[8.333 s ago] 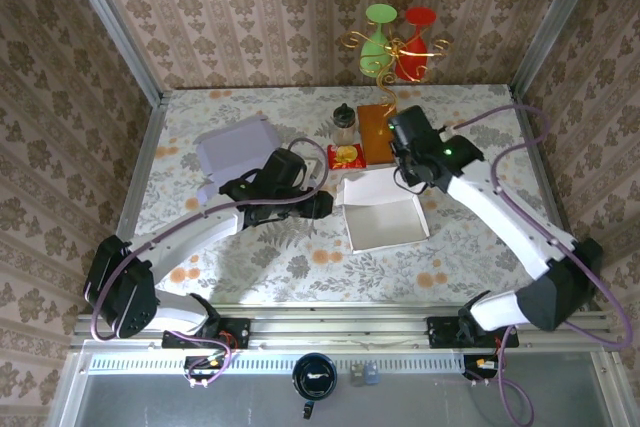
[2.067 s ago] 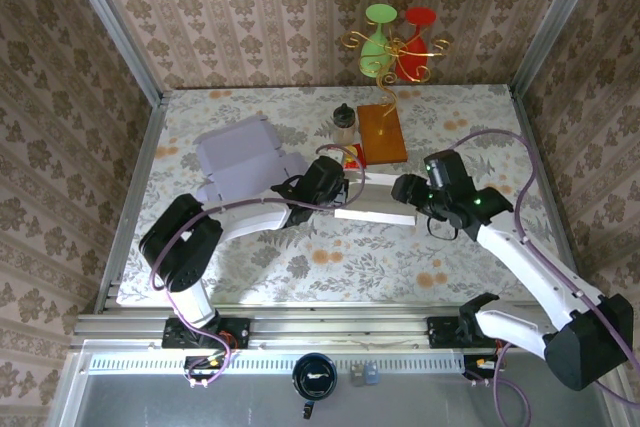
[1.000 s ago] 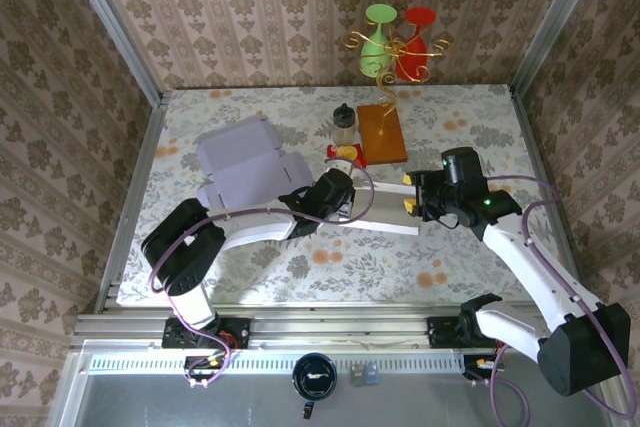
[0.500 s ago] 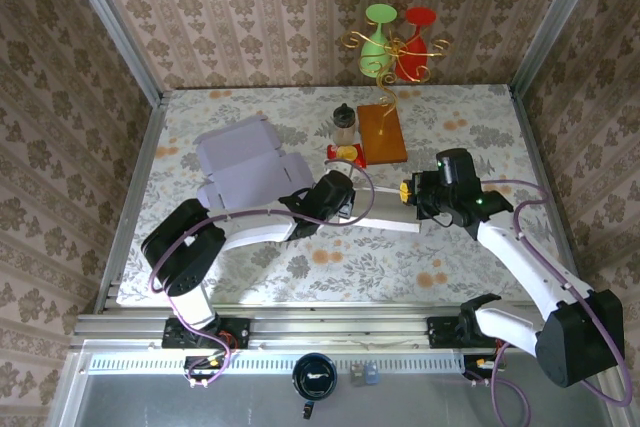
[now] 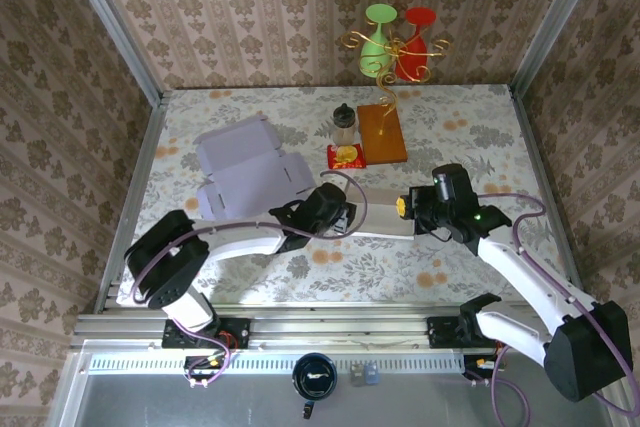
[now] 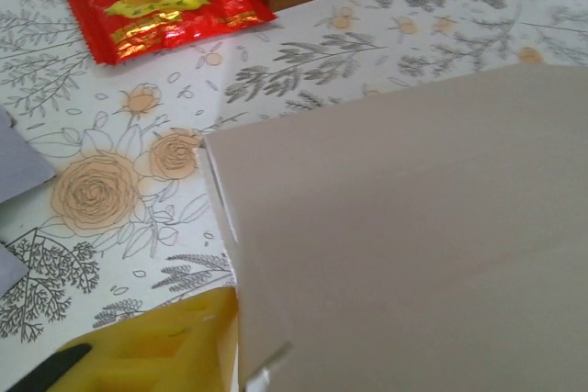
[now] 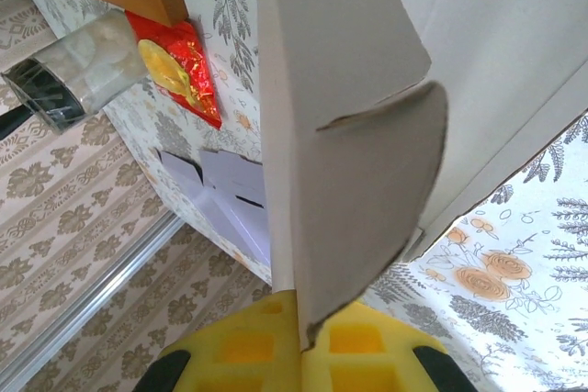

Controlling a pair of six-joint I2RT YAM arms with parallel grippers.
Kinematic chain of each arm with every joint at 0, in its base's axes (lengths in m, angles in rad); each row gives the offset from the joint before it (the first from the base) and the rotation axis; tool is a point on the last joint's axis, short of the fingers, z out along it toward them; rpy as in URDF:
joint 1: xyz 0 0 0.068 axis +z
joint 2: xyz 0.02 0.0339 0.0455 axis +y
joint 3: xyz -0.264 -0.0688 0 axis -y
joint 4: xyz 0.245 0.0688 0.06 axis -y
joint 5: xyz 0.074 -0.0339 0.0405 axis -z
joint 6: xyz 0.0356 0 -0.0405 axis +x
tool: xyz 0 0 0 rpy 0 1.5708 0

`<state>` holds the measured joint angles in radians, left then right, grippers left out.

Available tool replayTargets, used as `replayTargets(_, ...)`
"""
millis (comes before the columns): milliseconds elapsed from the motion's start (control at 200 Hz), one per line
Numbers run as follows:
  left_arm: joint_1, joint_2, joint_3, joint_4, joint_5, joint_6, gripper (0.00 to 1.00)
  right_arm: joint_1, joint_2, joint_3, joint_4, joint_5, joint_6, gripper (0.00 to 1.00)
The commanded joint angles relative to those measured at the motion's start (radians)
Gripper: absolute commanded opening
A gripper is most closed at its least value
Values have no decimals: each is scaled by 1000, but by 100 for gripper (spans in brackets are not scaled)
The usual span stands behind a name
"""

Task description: Fold the paper box

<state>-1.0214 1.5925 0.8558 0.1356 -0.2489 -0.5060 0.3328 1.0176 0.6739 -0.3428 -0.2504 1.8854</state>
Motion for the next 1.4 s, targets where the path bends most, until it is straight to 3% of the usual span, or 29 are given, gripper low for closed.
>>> replayTargets(0,-29,-69,-31,4,45,-33,51,10,-16,-30,-41,37,10,0)
replayTargets(170,-74,-147,-81,-7,99,-47,56,13,-28,-60,-29,51,7,0)
replayTargets(310,-77,-263,-75,-77,132,-145,53,17,-25,-68,-23,53,7,0)
replayTargets(410,-33,-338,-34,-175,154,-277,51,18,-27,-72,-19,57,6,0)
replayTargets(490,44,-352,13,-264,241,-394,44,21,-27,-74,-17,60,9,0)
replayTargets(625,178,-275,132,-453,412,-511,40,21,-27,-74,-18,62,7,0)
replayTargets(855,297,-117,223,-477,575,-582,45,21,-24,-80,-19,59,-4,0)
replayTargets(1110,295,57,290,-395,660,-589,46,22,-15,-80,-11,54,-11,0)
replayTargets(1395,283,102,249,-318,673,-611,39,23,-7,-79,-3,49,-15,0)
